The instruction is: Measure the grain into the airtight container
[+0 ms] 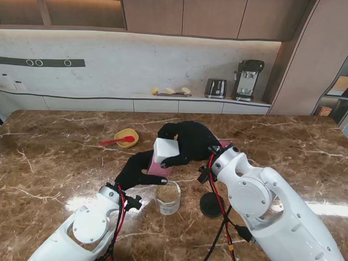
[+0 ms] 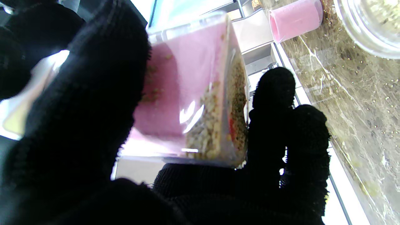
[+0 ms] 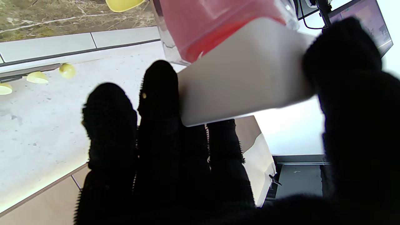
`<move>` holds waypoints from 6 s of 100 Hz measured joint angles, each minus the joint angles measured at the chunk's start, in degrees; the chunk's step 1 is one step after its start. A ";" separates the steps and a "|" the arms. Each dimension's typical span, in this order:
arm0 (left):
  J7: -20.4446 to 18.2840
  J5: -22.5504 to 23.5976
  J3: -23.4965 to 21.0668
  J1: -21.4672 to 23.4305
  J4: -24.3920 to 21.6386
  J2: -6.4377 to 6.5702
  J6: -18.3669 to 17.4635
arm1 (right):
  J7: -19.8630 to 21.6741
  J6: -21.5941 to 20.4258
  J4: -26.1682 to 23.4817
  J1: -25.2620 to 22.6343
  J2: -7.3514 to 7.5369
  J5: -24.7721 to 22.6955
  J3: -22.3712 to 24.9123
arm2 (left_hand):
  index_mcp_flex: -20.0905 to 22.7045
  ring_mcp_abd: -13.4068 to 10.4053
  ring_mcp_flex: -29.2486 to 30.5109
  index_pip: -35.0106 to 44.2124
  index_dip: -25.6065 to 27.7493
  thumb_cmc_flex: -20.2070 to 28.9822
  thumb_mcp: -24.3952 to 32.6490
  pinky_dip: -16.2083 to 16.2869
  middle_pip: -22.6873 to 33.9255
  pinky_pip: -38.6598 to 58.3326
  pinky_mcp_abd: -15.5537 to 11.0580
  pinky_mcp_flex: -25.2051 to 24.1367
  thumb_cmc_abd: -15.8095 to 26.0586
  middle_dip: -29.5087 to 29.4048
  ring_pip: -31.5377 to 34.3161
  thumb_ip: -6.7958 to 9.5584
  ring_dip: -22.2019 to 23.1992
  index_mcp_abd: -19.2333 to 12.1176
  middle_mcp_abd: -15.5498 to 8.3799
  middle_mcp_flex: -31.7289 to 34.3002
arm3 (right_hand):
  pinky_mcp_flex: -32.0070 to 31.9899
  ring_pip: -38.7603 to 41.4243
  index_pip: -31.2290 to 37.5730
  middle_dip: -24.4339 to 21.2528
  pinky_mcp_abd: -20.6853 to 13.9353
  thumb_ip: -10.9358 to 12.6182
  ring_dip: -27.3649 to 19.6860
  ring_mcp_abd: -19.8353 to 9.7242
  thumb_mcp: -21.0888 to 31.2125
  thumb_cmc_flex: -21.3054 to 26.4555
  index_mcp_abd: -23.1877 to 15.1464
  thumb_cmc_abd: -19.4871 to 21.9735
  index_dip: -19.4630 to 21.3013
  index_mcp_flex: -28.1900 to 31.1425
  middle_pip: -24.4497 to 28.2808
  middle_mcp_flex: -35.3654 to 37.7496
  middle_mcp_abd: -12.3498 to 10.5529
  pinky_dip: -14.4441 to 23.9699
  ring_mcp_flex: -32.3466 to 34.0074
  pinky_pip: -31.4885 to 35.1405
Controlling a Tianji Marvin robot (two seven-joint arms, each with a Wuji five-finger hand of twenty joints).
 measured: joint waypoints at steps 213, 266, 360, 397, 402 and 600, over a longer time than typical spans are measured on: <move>0.02 0.47 -0.24 -0.01 -0.45 0.18 0.15 | -9.24 -5.30 4.16 0.32 -0.53 -8.96 -1.90 | 0.00 0.36 0.01 0.02 0.23 0.00 -0.31 0.03 0.23 0.01 0.24 0.00 0.74 0.18 0.00 0.00 0.05 0.88 0.01 0.02 | -5.29 -2.08 -10.17 -7.33 -0.09 3.84 -0.69 -1.74 5.92 -8.44 -2.26 2.04 8.66 2.87 2.97 -0.31 -2.80 1.98 -4.14 2.43; 0.10 0.39 -0.32 0.07 -1.04 0.17 0.17 | -13.14 -4.09 5.80 1.11 -0.62 -18.02 -3.79 | -0.01 0.63 0.01 0.02 0.32 0.00 -0.42 0.08 0.31 0.03 0.60 0.00 1.19 0.23 0.00 -0.04 0.05 1.45 0.01 0.04 | -3.71 2.01 -21.28 -6.44 -1.87 7.59 -3.58 -2.28 -1.39 -17.33 -2.41 14.08 -1.04 -1.26 6.37 2.80 -4.26 -0.11 -2.92 7.92; -0.32 0.39 -0.29 0.31 -2.05 0.15 -0.13 | 2.26 -7.91 2.63 1.78 1.16 -6.92 0.37 | -0.01 0.59 0.01 0.02 0.33 0.00 -0.44 0.09 0.31 0.03 0.64 -0.02 1.19 0.23 0.00 -0.07 0.05 1.43 0.01 0.04 | -11.91 -7.14 -24.25 -12.82 -1.54 13.10 -4.69 -2.13 -12.18 -17.51 -0.76 26.80 -4.72 -6.47 -5.67 -3.09 -4.21 0.52 -8.64 3.43; -0.34 0.36 -0.24 0.29 -2.07 0.16 -0.13 | 2.77 -7.84 2.71 2.35 1.19 -7.14 -0.35 | -0.01 0.59 0.01 0.02 0.33 0.00 -0.44 0.09 0.26 0.03 0.64 -0.02 1.19 0.23 0.00 -0.07 0.05 1.43 0.01 0.04 | -11.91 -7.14 -24.25 -12.88 -1.53 13.75 -4.69 -2.13 -12.33 -17.03 0.70 27.04 -5.37 -6.44 -5.68 -3.09 -3.96 0.60 -8.65 3.41; -0.34 0.36 -0.24 0.30 -2.04 0.16 -0.14 | 3.03 -7.74 2.70 2.44 1.22 -7.10 -0.39 | -0.01 0.59 0.01 0.02 0.33 0.00 -0.44 0.09 0.26 0.03 0.64 -0.02 1.19 0.23 0.00 -0.07 0.05 1.43 0.01 0.04 | -11.91 -7.14 -24.25 -12.92 -1.53 13.75 -4.68 -2.13 -12.33 -17.12 0.86 27.18 -5.54 -6.44 -5.78 -3.09 -3.59 1.15 -8.65 3.39; 0.78 0.49 -0.05 0.50 -2.30 -0.17 -0.42 | -0.92 -4.96 0.30 -0.60 0.67 -9.44 1.71 | -0.01 0.58 0.01 0.02 0.33 0.00 -0.45 0.10 0.26 0.03 0.64 -0.02 1.19 0.23 0.00 -0.08 0.10 1.43 0.01 0.04 | -25.27 -26.49 -29.84 -16.37 1.31 14.31 -10.05 -0.72 -9.82 -24.67 -0.13 29.05 -7.54 -13.30 -12.00 -15.16 -3.06 1.42 -19.18 -19.15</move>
